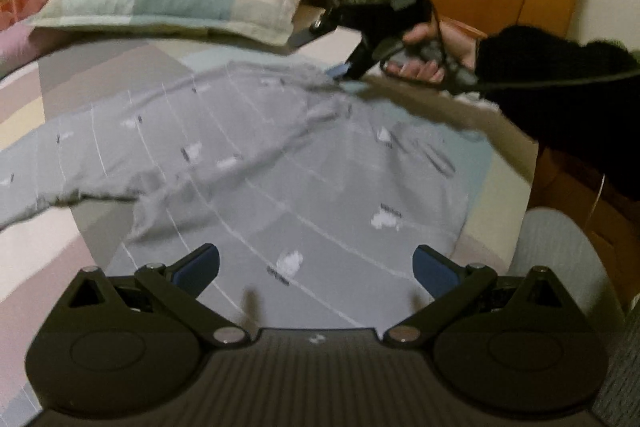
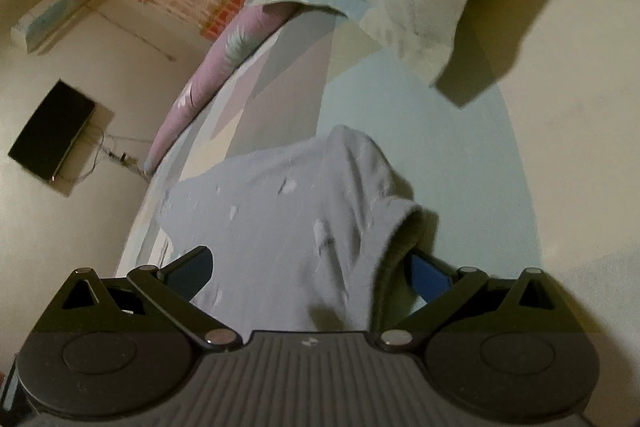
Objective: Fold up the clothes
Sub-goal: 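Grasp the elastic cuff of the grey pants with the right tool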
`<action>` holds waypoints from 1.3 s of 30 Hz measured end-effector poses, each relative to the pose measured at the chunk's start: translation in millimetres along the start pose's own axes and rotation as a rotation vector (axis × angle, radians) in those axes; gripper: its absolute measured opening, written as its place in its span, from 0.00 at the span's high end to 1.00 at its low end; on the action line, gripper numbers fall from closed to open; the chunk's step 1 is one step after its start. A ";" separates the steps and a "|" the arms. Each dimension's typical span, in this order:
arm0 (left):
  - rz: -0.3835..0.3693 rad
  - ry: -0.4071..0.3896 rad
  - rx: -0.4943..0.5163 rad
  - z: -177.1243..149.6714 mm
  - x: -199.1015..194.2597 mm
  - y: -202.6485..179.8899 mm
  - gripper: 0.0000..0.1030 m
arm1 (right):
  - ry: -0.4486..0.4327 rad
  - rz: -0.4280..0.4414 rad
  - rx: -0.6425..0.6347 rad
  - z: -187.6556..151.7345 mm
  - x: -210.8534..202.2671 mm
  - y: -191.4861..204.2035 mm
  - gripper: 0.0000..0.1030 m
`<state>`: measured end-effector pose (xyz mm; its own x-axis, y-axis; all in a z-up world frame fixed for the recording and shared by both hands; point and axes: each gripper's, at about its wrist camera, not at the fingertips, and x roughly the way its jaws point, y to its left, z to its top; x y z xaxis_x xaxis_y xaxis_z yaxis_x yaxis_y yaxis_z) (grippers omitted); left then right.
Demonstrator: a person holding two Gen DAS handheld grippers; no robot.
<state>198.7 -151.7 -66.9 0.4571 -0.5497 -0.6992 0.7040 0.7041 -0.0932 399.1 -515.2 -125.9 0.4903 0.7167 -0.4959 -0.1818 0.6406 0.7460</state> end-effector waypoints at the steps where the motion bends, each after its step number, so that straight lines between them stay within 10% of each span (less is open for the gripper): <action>1: 0.003 -0.009 -0.005 2.0 -1.9 0.0 0.01 | -0.014 0.001 0.002 2.0 3.2 0.0 0.00; 22: -0.022 -0.047 -0.085 4.3 -7.3 4.0 0.01 | -0.073 0.092 -0.032 1.9 22.0 1.3 0.00; 29: -0.003 -0.036 -0.129 -3.1 -7.4 12.9 0.01 | -0.146 0.064 0.041 -5.8 5.7 -31.5 0.59; 39: -0.021 -0.024 -0.134 -5.8 -3.3 11.6 0.01 | -0.144 -0.017 -0.019 1.2 34.8 -8.7 0.47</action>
<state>202.2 -139.2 -69.8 0.4575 -0.5742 -0.6790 0.6349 0.7455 -0.2027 418.8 -496.1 -149.0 0.6102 0.6596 -0.4387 -0.1877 0.6584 0.7289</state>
